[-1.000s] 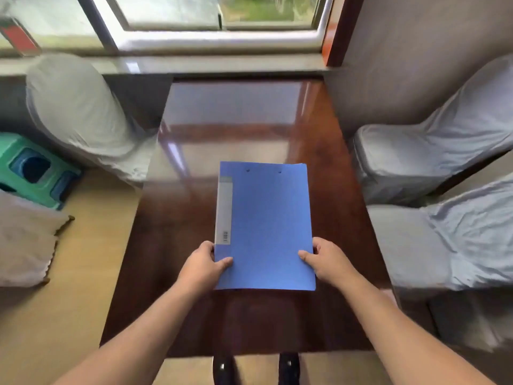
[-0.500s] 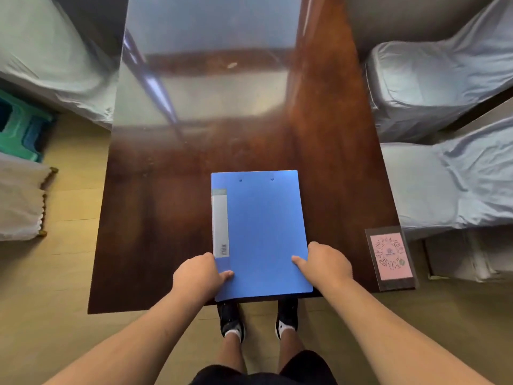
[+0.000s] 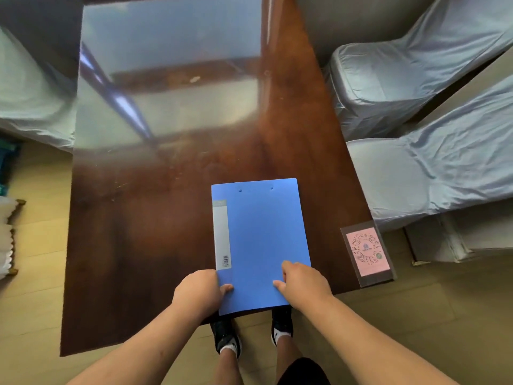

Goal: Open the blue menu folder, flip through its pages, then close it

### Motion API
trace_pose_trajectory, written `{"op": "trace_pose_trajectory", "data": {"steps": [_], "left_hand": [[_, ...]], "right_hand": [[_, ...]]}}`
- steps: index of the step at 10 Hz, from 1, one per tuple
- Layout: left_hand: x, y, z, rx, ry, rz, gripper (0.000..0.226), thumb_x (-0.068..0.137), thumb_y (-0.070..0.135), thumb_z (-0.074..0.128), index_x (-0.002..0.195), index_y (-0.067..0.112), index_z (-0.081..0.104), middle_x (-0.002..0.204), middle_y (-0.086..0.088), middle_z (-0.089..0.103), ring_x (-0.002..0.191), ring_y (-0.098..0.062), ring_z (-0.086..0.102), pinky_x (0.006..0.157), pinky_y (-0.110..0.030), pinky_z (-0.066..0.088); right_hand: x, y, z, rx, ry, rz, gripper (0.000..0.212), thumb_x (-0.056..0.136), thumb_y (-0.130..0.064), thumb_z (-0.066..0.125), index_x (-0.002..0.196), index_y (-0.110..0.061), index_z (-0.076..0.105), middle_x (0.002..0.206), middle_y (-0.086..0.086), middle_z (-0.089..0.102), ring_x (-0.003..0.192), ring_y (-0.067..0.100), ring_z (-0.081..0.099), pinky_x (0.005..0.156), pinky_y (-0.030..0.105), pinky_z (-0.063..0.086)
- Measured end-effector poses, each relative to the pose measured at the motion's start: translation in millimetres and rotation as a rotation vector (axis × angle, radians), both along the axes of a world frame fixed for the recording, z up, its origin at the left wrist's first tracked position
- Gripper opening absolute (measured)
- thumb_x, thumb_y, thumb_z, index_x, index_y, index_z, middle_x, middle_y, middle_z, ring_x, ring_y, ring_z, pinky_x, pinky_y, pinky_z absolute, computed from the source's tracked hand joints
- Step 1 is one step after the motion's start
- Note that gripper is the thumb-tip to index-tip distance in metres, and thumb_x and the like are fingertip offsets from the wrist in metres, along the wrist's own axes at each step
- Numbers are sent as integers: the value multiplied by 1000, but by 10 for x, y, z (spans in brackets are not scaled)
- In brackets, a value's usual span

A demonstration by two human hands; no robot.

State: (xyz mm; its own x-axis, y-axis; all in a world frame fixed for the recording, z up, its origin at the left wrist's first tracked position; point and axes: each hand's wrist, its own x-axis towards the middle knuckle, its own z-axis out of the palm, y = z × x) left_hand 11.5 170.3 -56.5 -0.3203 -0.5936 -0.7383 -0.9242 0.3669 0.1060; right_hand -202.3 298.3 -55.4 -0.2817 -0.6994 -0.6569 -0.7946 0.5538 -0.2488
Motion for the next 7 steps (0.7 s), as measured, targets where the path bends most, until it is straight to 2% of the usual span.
{"op": "trace_pose_trajectory", "data": {"steps": [1, 2, 3, 4, 6, 7], "left_hand": [[-266, 84, -20, 54, 31, -50, 40, 96, 62, 55, 91, 23, 62, 88, 5, 66, 81, -21, 64, 67, -35, 51], [-506, 196, -38, 79, 57, -87, 40, 98, 60, 54, 89, 22, 61, 88, 3, 65, 81, -22, 64, 67, -34, 50], [-670, 292, -51, 75, 74, -103, 40, 98, 59, 53, 86, 21, 61, 87, 3, 64, 82, -23, 63, 67, -34, 49], [-738, 316, -53, 72, 83, -101, 40, 98, 59, 53, 86, 21, 61, 86, 3, 64, 81, -23, 63, 66, -34, 48], [-730, 287, 14, 86, 90, -60, 38, 93, 62, 55, 79, 27, 58, 79, 10, 64, 71, -13, 61, 56, -32, 45], [-679, 279, 102, -24, 143, -14, 37, 89, 63, 56, 84, 28, 61, 81, 9, 64, 77, -16, 62, 65, -33, 53]], "right_hand": [[-300, 138, -4, 21, 13, -41, 31, 101, -53, 60, 93, -26, 47, 85, -4, 51, 77, 23, 55, 54, 33, 36], [-565, 262, -12, 35, 31, -68, 31, 99, -54, 61, 91, -27, 48, 78, -8, 48, 70, 19, 54, 50, 31, 33], [-735, 338, -22, 46, 36, -76, 30, 98, -54, 63, 92, -26, 51, 83, -6, 56, 76, 19, 62, 60, 36, 49], [-814, 373, -25, 42, 35, -78, 29, 98, -53, 63, 93, -27, 52, 87, -5, 59, 80, 20, 64, 66, 38, 53], [-805, 380, -15, 43, 45, -70, 27, 99, -52, 63, 96, -27, 53, 88, -5, 59, 80, 19, 64, 68, 37, 57], [-746, 344, 33, 48, 64, -31, 25, 101, -48, 60, 108, -24, 58, 102, -1, 67, 90, 21, 68, 76, 40, 61]]}}
